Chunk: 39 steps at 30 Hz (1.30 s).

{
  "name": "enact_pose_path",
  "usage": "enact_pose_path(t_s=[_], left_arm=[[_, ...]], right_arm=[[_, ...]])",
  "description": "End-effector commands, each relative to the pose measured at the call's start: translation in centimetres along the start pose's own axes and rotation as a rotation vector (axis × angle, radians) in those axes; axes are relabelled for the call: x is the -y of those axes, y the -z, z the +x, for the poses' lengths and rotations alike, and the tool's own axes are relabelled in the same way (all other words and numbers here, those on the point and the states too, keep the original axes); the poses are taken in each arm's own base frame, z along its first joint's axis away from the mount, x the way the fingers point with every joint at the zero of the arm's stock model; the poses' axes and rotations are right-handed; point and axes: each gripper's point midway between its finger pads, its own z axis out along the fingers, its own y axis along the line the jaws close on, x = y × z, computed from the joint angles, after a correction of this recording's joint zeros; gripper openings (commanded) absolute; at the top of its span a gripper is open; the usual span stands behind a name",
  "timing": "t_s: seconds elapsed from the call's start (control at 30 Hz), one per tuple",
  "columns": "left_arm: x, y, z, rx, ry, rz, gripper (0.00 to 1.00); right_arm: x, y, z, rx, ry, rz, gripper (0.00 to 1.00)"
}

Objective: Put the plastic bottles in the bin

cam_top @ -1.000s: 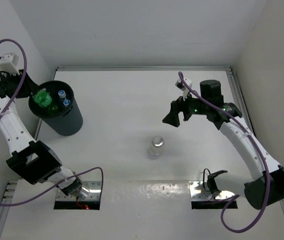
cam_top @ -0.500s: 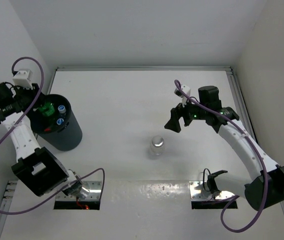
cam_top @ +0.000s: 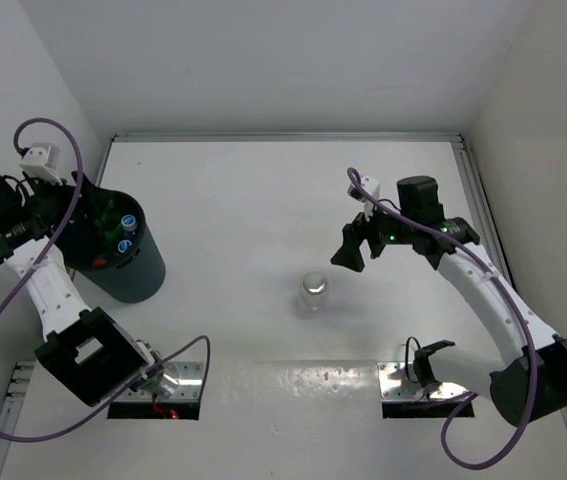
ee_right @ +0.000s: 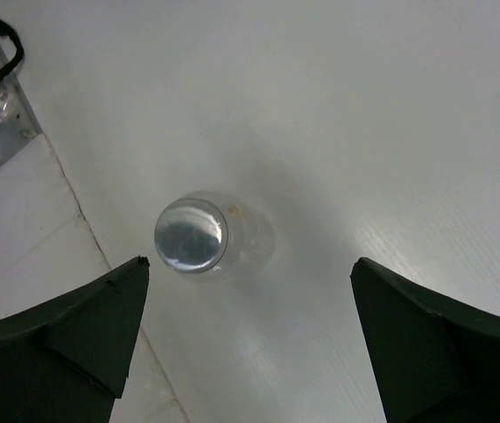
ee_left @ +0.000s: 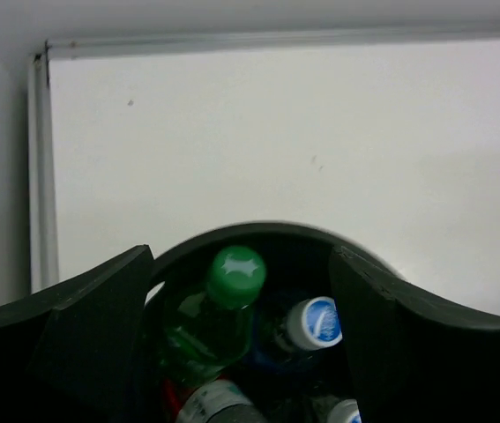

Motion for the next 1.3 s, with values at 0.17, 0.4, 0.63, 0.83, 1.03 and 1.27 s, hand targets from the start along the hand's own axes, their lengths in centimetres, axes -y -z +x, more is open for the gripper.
enact_pose_path(t_s=[0.17, 0.4, 0.63, 0.83, 1.03, 1.27], left_arm=[[4.2, 1.4, -6.5, 0.132, -0.018, 0.18, 0.86], [5.6, 2.4, -9.6, 0.177, -0.035, 0.202, 0.85], [7.5, 4.1, -12.0, 0.235, -0.079, 0.219, 0.85], [9.1, 5.3, -13.3, 0.273, -0.132, 0.243, 0.85], [11.4, 5.2, -14.1, 0.297, -0.183, 0.295, 0.86], [11.9, 4.0, -13.4, 0.287, -0.166, 0.303, 0.86]], right_arm=[[-3.3, 0.9, 1.7, -0.042, 0.179, -0.106, 0.95], [-5.0, 0.9, 4.6, -0.13, 0.262, -0.137, 0.94], [-4.0, -3.2, 7.4, -0.18, 0.32, -0.064, 1.0], [-2.4, -7.2, 8.2, -0.086, 0.343, -0.044, 1.0], [-3.3, -9.2, 8.7, 0.082, 0.365, -0.166, 1.0], [-4.2, -9.7, 8.7, 0.271, 0.42, -0.232, 0.94]])
